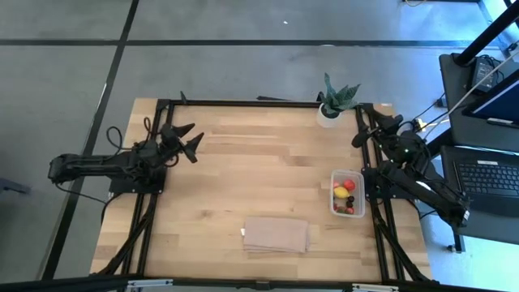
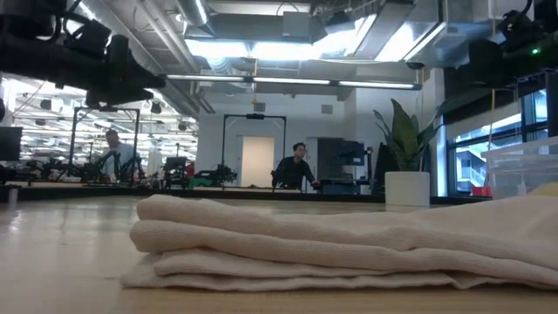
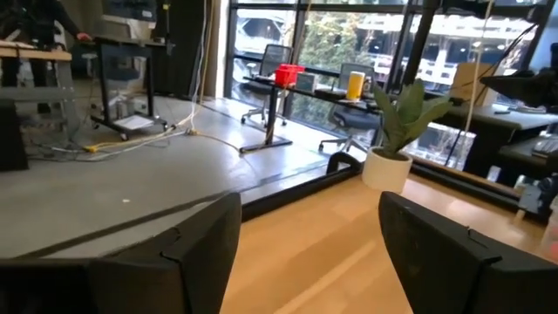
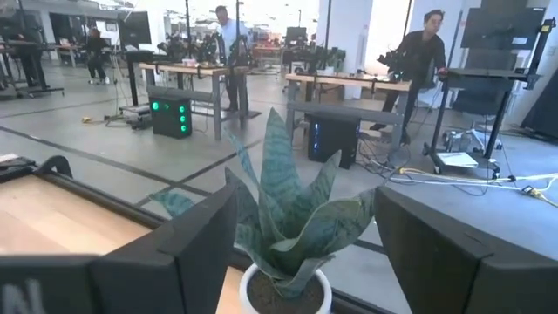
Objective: Pick and placing Produce into tupperware
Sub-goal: Return to Home Position
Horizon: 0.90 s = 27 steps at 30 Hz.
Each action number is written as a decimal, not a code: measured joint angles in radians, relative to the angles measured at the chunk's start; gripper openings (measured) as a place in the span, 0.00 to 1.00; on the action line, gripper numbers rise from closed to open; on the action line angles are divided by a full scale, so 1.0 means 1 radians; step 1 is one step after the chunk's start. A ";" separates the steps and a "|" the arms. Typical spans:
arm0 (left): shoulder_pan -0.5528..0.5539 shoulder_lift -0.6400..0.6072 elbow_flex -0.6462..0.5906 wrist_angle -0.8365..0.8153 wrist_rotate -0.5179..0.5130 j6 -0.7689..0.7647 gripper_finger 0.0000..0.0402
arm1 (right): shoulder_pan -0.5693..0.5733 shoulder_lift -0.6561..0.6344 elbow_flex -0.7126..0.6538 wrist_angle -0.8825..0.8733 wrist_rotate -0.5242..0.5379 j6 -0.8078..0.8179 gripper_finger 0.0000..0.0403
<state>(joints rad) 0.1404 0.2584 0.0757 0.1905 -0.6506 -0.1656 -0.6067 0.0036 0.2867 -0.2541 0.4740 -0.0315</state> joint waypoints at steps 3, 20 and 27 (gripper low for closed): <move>0.000 0.000 -0.030 0.034 0.005 0.001 0.66 | 0.000 0.000 0.000 -0.020 0.000 0.001 0.67; 0.000 0.000 -0.067 0.047 0.005 -0.009 0.66 | 0.000 -0.002 -0.280 0.504 -0.058 0.051 0.67; 0.000 0.001 -0.067 0.011 0.006 -0.021 0.66 | 0.000 -0.002 -0.280 0.446 -0.057 0.080 0.67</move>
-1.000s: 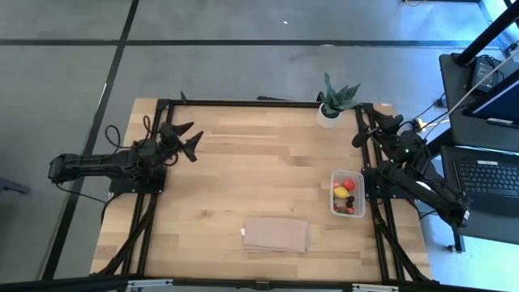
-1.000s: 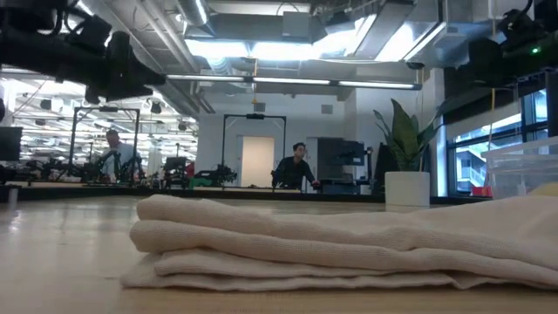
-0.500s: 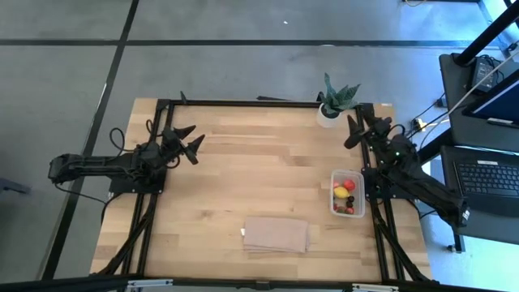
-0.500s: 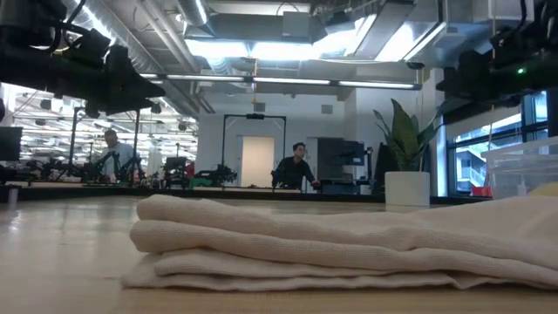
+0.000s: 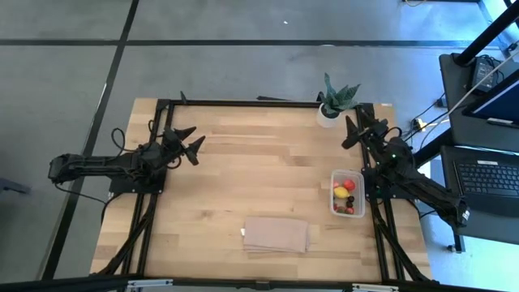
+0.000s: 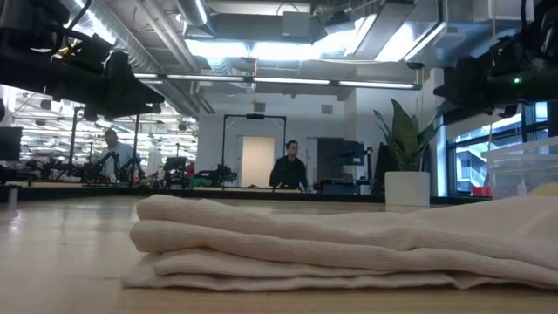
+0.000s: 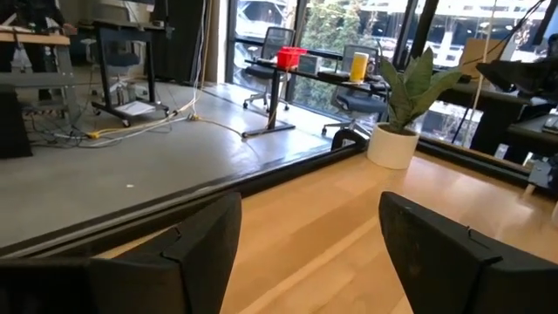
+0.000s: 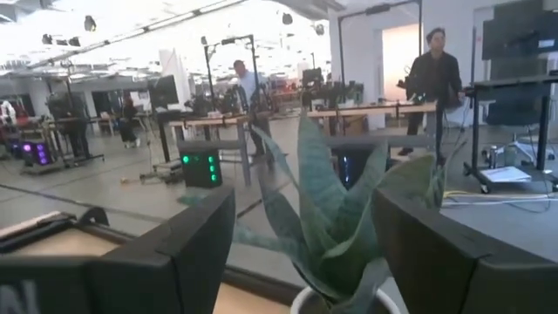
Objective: Pick and placing Produce into tupperware
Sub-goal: Return to Home Position
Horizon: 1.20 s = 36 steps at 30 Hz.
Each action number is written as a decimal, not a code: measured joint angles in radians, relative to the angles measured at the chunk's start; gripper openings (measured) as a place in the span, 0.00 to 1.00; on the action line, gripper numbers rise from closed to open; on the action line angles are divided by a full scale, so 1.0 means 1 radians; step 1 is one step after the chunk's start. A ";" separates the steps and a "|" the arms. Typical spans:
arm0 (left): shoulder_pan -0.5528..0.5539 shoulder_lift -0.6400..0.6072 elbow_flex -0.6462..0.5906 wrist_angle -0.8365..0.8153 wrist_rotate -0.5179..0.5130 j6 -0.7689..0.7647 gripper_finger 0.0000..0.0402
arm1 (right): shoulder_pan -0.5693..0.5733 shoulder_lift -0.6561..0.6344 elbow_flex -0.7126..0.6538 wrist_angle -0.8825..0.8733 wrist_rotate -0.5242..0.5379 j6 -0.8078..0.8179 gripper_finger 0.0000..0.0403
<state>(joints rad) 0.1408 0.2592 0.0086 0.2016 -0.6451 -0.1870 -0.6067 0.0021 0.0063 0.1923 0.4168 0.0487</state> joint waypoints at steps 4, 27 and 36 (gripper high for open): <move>0.000 0.000 0.000 -0.003 0.013 -0.016 0.66 | 0.000 0.000 0.000 -0.034 0.000 0.000 0.67; 0.000 -0.201 0.000 -0.056 0.066 0.040 0.66 | 0.000 0.000 0.000 -0.087 0.000 -0.004 0.67; 0.000 -0.207 0.000 -0.060 0.067 0.040 0.66 | 0.000 0.000 0.000 -0.087 0.000 -0.004 0.67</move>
